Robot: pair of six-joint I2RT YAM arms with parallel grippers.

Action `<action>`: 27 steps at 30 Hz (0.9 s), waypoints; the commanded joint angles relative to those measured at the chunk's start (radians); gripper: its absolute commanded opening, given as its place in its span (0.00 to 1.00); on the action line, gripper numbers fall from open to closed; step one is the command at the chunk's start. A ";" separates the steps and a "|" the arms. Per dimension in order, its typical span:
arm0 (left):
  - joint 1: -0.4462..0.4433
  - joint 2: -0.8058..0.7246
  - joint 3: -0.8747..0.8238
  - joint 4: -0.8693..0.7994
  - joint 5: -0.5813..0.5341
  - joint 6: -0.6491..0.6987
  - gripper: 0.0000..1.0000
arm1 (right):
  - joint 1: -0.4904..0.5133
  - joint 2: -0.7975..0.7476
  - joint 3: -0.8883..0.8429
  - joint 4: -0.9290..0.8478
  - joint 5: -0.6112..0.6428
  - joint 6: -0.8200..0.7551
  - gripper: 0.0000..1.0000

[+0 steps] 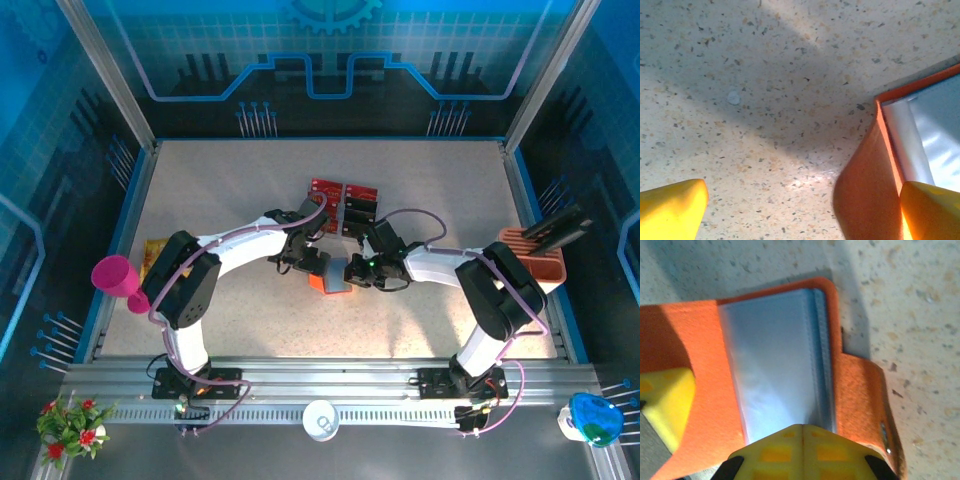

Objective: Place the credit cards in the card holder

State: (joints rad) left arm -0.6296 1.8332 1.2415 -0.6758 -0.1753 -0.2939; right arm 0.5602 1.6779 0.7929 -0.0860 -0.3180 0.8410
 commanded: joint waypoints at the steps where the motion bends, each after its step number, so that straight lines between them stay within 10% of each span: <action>1: 0.008 -0.007 -0.003 -0.039 -0.055 0.030 0.99 | -0.020 -0.014 0.030 -0.091 -0.005 -0.049 0.00; 27: 0.011 0.002 0.000 -0.033 -0.125 0.061 0.99 | -0.009 -0.180 0.051 -0.088 -0.011 -0.023 0.00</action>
State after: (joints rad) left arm -0.6247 1.8801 1.2289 -0.7006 -0.2920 -0.2546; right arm 0.5388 1.5478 0.8059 -0.1345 -0.3431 0.8078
